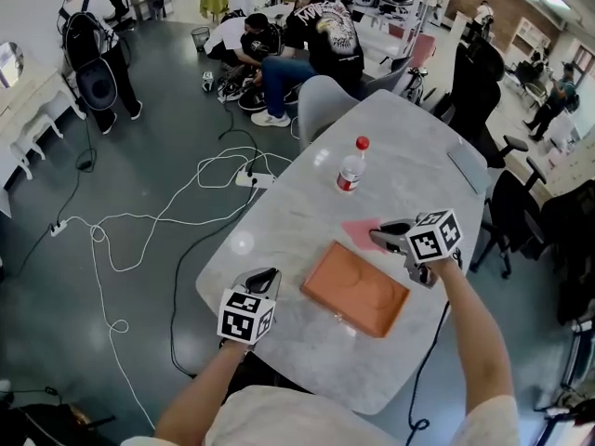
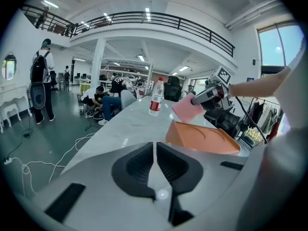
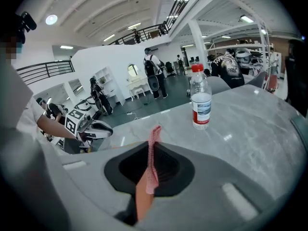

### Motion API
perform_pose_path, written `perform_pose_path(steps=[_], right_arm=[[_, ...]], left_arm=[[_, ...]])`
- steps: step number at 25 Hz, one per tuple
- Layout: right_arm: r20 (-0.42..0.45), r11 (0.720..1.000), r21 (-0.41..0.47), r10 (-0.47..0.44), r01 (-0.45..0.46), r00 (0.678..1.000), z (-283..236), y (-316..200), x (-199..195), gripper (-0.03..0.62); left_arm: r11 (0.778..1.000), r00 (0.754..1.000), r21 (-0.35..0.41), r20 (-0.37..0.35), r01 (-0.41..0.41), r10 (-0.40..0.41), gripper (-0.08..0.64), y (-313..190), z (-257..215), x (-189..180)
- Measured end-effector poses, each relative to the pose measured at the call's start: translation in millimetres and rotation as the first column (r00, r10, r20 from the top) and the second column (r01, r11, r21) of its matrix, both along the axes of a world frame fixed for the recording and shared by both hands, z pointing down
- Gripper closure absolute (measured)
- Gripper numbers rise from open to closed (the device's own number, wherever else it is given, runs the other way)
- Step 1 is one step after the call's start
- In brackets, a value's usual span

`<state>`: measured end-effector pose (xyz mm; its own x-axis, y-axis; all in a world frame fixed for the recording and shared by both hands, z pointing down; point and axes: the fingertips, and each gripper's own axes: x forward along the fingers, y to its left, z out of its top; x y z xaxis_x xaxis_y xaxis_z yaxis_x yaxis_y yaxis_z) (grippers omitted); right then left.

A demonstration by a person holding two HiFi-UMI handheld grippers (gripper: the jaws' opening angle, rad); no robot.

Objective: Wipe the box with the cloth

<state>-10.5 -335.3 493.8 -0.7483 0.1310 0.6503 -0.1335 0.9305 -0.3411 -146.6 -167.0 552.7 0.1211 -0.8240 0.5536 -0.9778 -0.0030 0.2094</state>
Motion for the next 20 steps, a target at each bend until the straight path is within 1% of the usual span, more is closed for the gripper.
perform_pose_path(steps=[3,7,10,12,14,17,20], right_arm=[[-0.039,0.999,0.037,-0.025,0.026,0.999,9.6,0.4,-23.6,0.577],[-0.089,0.997,0.042,-0.059,0.063,0.994,25.0,2.8,-54.5,0.577],[-0.143,0.991,0.054,-0.11,0.119,0.984,36.8,9.0,-74.1,0.577],[-0.194,0.985,0.058,-0.151,0.165,0.969,44.2,11.9,-84.3,0.577],[-0.236,0.978,0.044,-0.187,0.202,0.954,50.7,16.1,-94.9,0.577],[-0.288,0.97,-0.005,-0.236,0.245,0.928,59.9,26.0,-106.1,0.577],[-0.358,0.957,-0.064,-0.288,0.284,0.888,71.0,38.1,-108.4,0.577]], left_arm=[[1.0,1.0,-0.008,-0.003,-0.017,0.017,0.534,2.0,6.7,-10.9],[0.999,0.999,-0.008,-0.005,-0.033,0.033,0.534,1.5,7.8,-28.7],[0.999,0.999,-0.006,-0.012,-0.039,0.038,0.534,3.2,10.1,-41.2],[0.999,0.999,-0.007,-0.017,-0.044,0.044,0.534,3.0,12.8,-49.6],[0.999,0.999,-0.009,-0.023,-0.046,0.046,0.534,3.0,15.9,-58.8],[0.998,0.998,-0.008,-0.035,-0.054,0.054,0.534,0.3,19.4,-68.9],[0.998,0.997,-0.006,-0.049,-0.068,0.067,0.534,-4.1,21.5,-76.9]])
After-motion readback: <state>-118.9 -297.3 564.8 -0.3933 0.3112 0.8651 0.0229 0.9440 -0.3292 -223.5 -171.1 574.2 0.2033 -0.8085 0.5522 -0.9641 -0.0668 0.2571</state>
